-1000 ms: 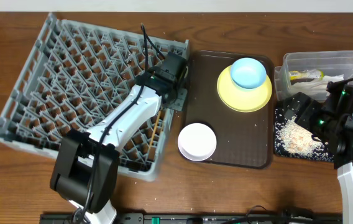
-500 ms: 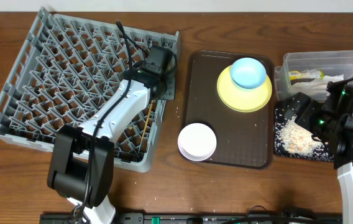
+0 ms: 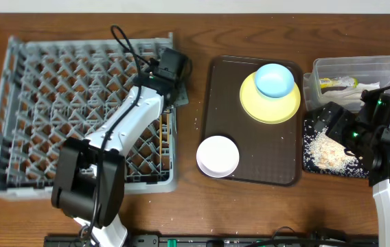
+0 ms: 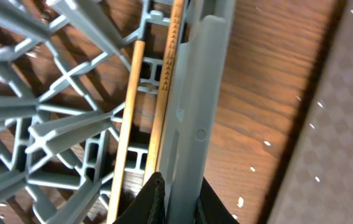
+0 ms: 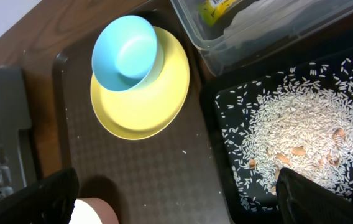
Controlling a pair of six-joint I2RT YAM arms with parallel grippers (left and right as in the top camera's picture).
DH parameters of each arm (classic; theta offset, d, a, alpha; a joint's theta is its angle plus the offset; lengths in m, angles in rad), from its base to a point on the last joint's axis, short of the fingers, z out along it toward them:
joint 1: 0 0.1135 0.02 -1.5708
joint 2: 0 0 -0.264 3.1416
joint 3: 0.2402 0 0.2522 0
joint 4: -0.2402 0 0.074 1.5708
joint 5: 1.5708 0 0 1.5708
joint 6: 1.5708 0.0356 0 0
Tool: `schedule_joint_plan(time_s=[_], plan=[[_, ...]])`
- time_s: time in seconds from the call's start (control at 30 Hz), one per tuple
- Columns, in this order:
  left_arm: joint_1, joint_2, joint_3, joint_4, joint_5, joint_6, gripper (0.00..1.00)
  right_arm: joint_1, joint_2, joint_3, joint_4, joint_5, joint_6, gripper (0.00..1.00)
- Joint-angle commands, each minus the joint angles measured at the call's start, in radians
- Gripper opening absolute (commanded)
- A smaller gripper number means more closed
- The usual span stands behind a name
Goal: Sort waste into correct bins and load items into the dishwasher
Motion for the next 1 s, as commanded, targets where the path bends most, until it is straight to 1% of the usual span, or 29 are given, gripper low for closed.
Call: schedule_joint_plan(time_s=[0.0,0.2,0.27,0.4,0.5,0.63,0.97], plan=[[0.021,0.034,-0.019,0.012,0.006,0.043,0.08,-0.006,-0.001,0.013,-0.001,-0.004,-0.006,0.99],[0.016,0.034,-0.019,0.008,0.010,0.309,0.08,-0.006,-0.001,0.013,-0.001,-0.004,-0.006,0.99],[0.017,0.034,-0.019,0.013,0.010,0.421,0.08,-0.006,-0.001,0.013,-0.001,-0.004,-0.006,0.99],[0.017,0.034,-0.019,0.017,0.006,0.555,0.08,-0.006,-0.001,0.013,-0.001,-0.004,-0.006,0.99],[0.019,0.034,-0.019,0.022,-0.024,0.561,0.07,-0.006,-0.001,0.013,-0.001,-0.004,-0.006,0.99],[0.019,0.034,-0.019,0.032,-0.024,0.590,0.08,-0.006,-0.001,0.013,-0.001,-0.004,-0.006,0.99],[0.019,0.034,-0.019,0.047,-0.023,0.566,0.07,-0.006,-0.001,0.013,-0.001,-0.004,-0.006,0.99]])
